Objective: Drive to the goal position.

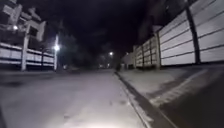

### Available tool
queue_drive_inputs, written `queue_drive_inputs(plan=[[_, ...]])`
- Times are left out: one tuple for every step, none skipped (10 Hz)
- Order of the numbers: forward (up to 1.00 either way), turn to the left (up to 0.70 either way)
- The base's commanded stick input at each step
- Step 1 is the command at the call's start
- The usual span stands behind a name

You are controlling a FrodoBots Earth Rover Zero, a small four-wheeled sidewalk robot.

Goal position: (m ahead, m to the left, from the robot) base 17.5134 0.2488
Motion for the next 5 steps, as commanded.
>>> queue_drive_inputs(plan=[[0.5, -0.01], [0.5, -0.38], [0.5, -0.15], [0.5, 0.01], [0.5, -0.09]])
